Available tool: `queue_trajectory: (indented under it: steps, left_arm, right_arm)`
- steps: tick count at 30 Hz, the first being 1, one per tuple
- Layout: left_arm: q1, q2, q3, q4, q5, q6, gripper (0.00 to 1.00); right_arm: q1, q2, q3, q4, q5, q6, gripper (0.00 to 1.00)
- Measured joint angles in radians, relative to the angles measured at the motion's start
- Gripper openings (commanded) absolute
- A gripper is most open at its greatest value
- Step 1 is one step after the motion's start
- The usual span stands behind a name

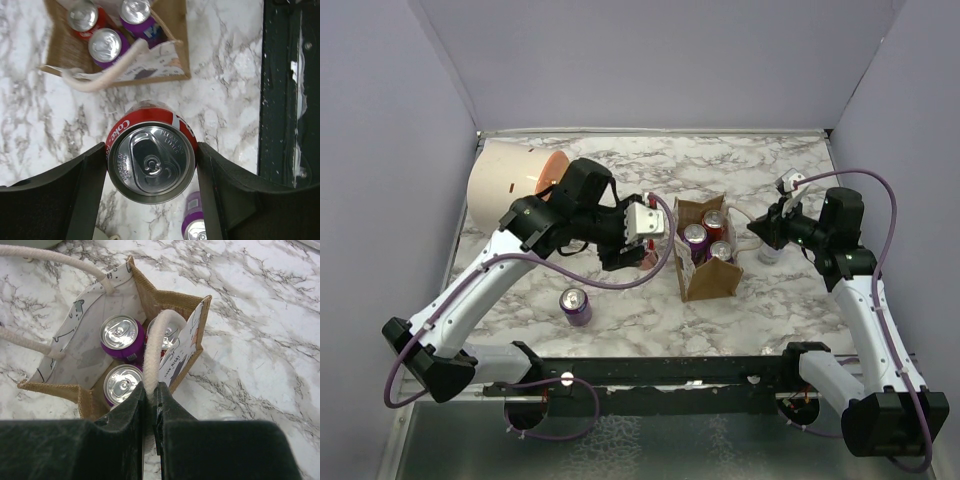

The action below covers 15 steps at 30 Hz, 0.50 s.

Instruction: Place the beverage into the canvas bag

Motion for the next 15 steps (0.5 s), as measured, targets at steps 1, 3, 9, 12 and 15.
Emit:
queue_trajectory:
  steps: [1,3,9,12,15]
  left_arm:
    - [0.0,0.0,0.032,0.0,-0.008,-0.015,0.0]
    - [0.0,0.0,0.086,0.001,-0.023,-0.042,0.0]
    - [0.0,0.041,0.261,0.018,-0.068,-0.129,0.0]
    - [0.0,0.084,0.352,0.055,-0.07,-0.185,0.0]
    - [0.0,0.131,0.428,0.097,-0.069,-0.249,0.0]
  right_arm:
    - [0.0,0.0,0.0,0.0,-0.001,0.0,0.01]
    - [0.0,0.0,0.0,0.0,-0.002,0.0,0.01]
    - [0.0,0.008,0.002,0.0,-0.018,0.0,0.01]
    - [0.0,0.013,0.004,0.0,-0.022,0.0,0.01]
    - [0.0,0.013,0.005,0.0,-0.027,0.0,0.01]
